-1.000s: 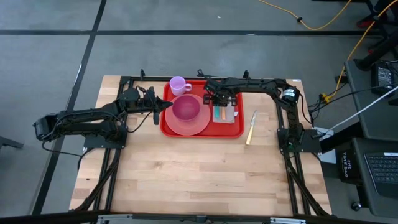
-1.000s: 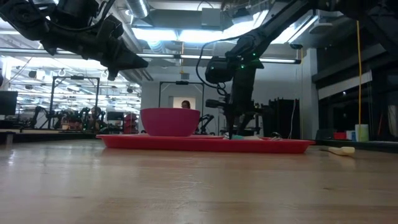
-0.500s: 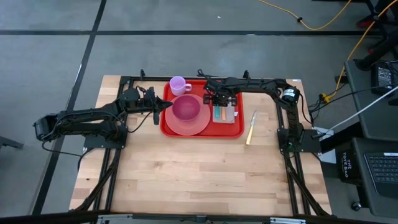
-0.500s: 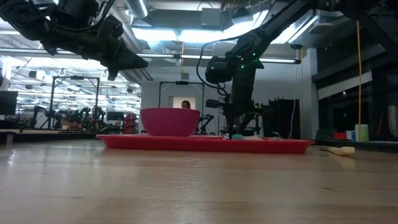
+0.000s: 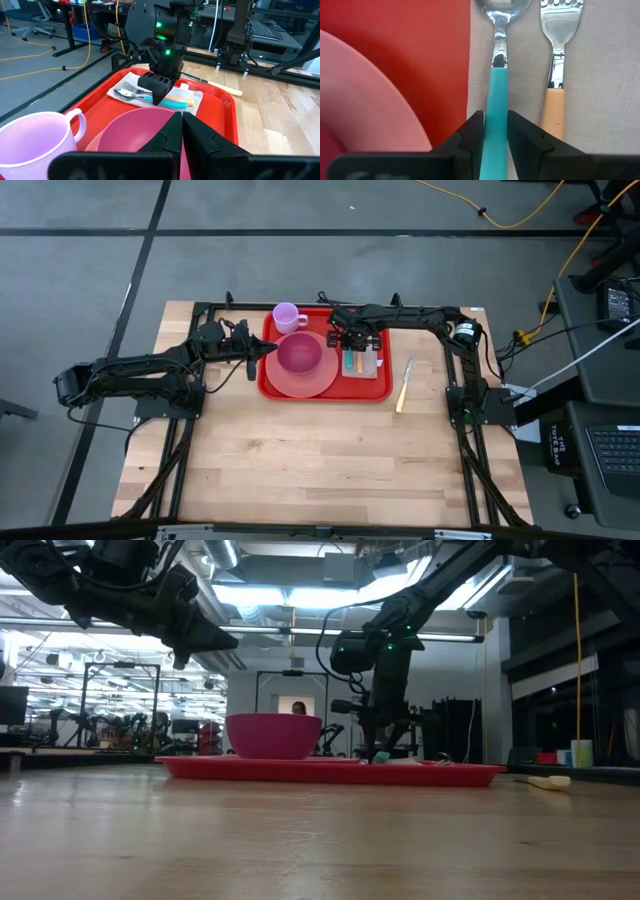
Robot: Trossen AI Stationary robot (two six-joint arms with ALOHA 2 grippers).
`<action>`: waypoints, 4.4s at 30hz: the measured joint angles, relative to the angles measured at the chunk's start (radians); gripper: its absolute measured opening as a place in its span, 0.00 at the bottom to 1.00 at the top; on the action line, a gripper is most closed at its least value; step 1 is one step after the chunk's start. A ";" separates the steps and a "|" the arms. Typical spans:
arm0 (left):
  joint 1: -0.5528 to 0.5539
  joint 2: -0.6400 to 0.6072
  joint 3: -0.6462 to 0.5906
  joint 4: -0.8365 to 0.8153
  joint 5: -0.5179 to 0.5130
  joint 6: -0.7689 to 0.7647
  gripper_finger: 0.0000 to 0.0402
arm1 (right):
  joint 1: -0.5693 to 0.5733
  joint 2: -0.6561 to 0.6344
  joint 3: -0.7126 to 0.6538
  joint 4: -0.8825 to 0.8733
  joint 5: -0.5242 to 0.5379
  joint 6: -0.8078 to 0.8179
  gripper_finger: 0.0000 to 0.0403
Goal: Set up tray
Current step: Put the blue spoon on the left of the orange fork on the red serving tray, then put the yellow knife on the right of the orange fork on the red serving tray
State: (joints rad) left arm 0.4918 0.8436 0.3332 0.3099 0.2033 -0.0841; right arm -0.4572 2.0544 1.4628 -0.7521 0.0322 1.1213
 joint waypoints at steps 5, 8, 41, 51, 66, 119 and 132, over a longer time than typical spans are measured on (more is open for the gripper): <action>0.000 0.000 0.000 0.000 0.000 0.000 0.02 | 0.000 0.000 0.000 0.000 0.000 0.000 0.22; 0.000 0.000 0.000 0.000 0.000 0.000 0.01 | 0.000 0.000 0.000 0.000 0.000 0.000 0.22; 0.000 0.000 0.000 0.000 0.000 0.000 0.01 | 0.014 -0.029 0.243 -0.293 0.089 -0.280 0.40; 0.000 0.000 0.000 0.000 0.000 -0.044 0.01 | 0.150 -0.087 0.310 -0.447 0.327 -0.415 0.40; 0.000 0.000 0.000 0.000 0.000 -0.043 0.01 | 0.495 -0.588 -0.361 -0.183 0.496 0.096 0.40; 0.000 0.000 0.000 0.036 0.222 0.141 0.01 | 0.505 -0.640 -0.718 -0.169 0.227 0.572 0.40; 0.009 -0.090 -0.150 0.183 0.239 0.124 0.01 | 0.451 -0.640 -0.718 -0.141 0.204 0.542 0.40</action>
State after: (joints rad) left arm 0.5011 0.7541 0.1831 0.4930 0.4421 0.0399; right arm -0.0064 1.4139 0.7444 -0.8933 0.2362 1.6634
